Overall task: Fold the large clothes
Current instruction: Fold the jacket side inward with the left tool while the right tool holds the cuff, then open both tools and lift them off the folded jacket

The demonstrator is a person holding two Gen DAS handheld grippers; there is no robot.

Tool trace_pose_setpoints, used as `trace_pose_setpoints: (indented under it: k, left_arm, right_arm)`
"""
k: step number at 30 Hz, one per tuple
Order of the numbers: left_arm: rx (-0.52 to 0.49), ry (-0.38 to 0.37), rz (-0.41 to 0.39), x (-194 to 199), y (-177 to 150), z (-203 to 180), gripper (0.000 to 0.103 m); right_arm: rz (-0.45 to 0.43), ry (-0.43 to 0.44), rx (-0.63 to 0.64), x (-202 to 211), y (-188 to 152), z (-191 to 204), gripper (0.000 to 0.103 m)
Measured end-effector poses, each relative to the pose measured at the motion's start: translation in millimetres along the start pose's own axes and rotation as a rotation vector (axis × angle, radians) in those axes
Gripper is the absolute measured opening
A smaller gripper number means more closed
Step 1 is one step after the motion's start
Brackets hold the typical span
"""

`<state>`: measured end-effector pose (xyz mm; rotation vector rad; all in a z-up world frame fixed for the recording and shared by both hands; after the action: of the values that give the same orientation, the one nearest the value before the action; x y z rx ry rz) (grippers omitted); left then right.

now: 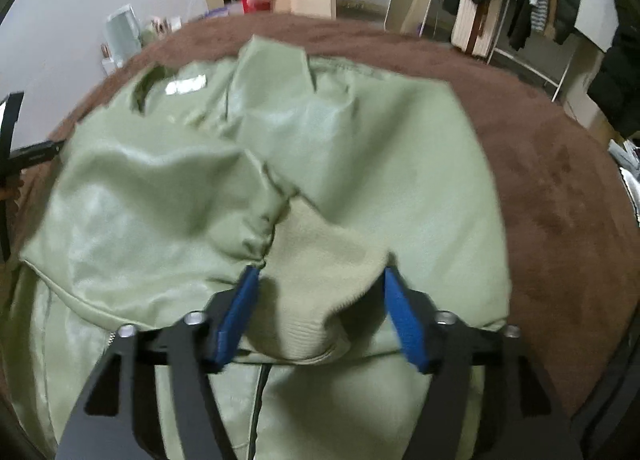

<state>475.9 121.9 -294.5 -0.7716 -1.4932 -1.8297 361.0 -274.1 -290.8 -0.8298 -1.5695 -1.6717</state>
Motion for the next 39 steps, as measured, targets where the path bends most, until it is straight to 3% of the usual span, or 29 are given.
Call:
trace_pose_setpoints:
  k: [4, 10, 16, 24, 36, 39]
  left_arm:
    - [-0.029, 0.009, -0.052, 37, 3, -3, 0.091]
    - [-0.049, -0.029, -0.105, 99, -15, -9, 0.092]
    - [-0.004, -0.069, -0.100, 159, -74, -6, 0.092]
    - [0.019, -0.077, -0.016, 214, -179, -14, 0.092]
    - [0.136, -0.156, 0.123, 243, -289, -35, 0.092]
    - [0.159, -0.144, 0.164, 240, -315, -36, 0.092]
  right_arm:
    - [-0.045, 0.001, 0.011, 27, 0, 0, 0.083]
    - [-0.090, 0.034, 0.041, 78, -10, 5, 0.084]
    - [-0.117, 0.034, 0.061, 136, -38, -1, 0.086]
    - [-0.065, 0.026, -0.034, 181, -114, -31, 0.087]
    - [0.117, 0.000, -0.197, 180, -246, -66, 0.087]
    - [0.152, 0.004, -0.227, 174, -269, -72, 0.087]
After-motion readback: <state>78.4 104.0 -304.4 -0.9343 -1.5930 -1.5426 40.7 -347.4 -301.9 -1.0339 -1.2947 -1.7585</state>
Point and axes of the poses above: each gripper's, at about its wrist camera, not at the fingertips, and x roughly against the way its jaws point, z to its left, y to its top, the point moved 9 cm from there along -x, roughly the way its jaws point, and after that the axes turned 3 degrees about -x, right-handed, at the moved point
